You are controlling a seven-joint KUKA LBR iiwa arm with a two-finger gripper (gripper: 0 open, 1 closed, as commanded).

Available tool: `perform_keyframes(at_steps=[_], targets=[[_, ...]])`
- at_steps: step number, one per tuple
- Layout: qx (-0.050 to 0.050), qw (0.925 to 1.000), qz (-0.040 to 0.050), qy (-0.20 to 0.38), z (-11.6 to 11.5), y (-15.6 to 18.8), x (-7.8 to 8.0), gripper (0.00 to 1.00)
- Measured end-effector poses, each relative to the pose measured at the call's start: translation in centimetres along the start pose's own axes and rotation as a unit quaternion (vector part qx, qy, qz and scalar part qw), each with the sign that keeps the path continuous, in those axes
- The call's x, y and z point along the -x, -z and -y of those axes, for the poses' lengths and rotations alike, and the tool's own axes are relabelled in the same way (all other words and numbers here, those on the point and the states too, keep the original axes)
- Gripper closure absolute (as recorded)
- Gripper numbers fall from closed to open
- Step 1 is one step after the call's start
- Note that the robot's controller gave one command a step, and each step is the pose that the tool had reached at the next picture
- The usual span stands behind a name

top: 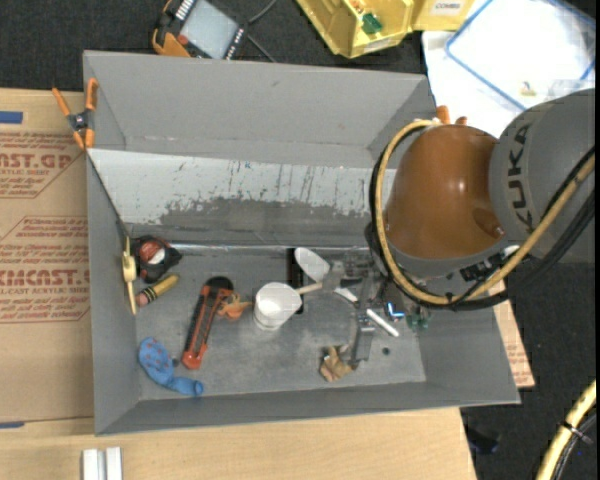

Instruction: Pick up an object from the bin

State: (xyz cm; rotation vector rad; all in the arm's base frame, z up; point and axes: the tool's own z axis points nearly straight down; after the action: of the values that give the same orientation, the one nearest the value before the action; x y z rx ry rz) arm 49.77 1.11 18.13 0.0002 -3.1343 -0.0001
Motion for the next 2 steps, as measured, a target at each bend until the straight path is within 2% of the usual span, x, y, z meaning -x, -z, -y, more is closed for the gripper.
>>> perform_keyframes(at_steps=[1,2], targets=[[0.000,1.0000,0.0040,0.000,0.0,0.4,0.2,0.00],[0.000,1.0000,0.0038,0.001,5.0,-11.1,8.3,0.00]])
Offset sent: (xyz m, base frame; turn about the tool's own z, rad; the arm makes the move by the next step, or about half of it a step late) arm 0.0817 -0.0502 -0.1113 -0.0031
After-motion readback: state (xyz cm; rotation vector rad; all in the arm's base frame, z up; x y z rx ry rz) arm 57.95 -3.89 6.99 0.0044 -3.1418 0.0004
